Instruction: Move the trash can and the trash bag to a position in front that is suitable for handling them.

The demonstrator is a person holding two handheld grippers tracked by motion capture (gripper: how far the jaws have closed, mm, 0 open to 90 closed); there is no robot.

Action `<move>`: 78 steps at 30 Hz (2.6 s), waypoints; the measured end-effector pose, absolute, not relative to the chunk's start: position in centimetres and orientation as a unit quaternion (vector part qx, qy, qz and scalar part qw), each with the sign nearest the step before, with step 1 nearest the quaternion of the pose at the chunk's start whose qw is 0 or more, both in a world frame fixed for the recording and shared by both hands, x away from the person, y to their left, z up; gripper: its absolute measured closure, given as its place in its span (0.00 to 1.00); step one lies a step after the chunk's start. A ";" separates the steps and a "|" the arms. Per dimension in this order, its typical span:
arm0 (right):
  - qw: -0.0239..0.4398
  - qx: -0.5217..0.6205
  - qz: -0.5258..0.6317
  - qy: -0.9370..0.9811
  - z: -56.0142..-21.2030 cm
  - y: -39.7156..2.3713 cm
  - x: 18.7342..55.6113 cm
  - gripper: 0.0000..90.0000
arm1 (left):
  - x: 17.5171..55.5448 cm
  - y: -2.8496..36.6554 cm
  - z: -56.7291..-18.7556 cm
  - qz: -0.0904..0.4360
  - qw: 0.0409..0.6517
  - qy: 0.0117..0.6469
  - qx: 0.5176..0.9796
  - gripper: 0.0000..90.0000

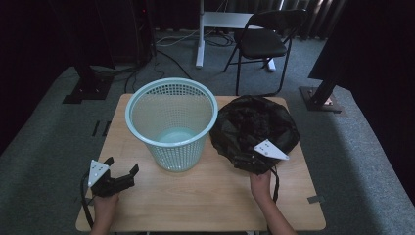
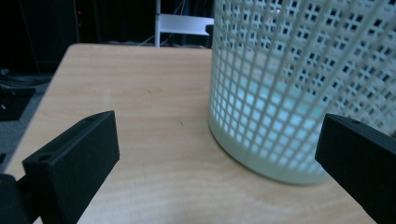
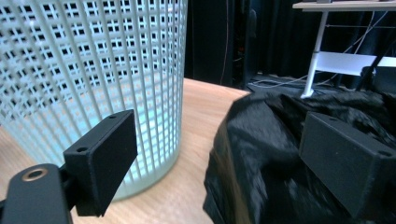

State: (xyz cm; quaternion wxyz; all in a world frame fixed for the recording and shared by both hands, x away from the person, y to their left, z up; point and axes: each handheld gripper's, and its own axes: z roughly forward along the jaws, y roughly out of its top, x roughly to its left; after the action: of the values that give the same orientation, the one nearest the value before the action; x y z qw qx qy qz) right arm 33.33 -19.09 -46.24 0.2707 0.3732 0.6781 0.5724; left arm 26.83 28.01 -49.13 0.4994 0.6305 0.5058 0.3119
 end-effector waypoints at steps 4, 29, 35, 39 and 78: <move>0.266 0.371 0.577 0.677 -45.7 -18.1 34.6 0.12 | 27.8 28.4 -48.8 0.320 0.496 0.507 0.628 0.00; 0.259 0.421 0.530 0.689 -45.1 -13.3 43.8 0.12 | 35.8 29.6 -49.4 0.331 0.455 0.553 0.615 0.00; 0.260 0.425 0.522 0.693 -45.1 -12.8 44.8 0.12 | 37.1 29.5 -49.5 0.328 0.452 0.564 0.609 0.00; 0.254 0.431 0.519 0.693 -45.2 -12.5 45.3 0.12 | 37.8 29.3 -49.3 0.326 0.454 0.567 0.605 0.00; 0.230 0.406 0.529 0.709 -44.9 -12.2 43.0 0.14 | 36.1 27.8 -48.8 0.310 0.467 0.531 0.635 0.00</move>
State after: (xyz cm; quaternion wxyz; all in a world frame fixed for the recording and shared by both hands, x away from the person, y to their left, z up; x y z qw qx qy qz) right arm 42.98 -12.23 -44.95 0.2295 0.4064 0.7089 0.5288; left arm 36.14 27.77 -48.84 0.4674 0.6353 0.5311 0.3098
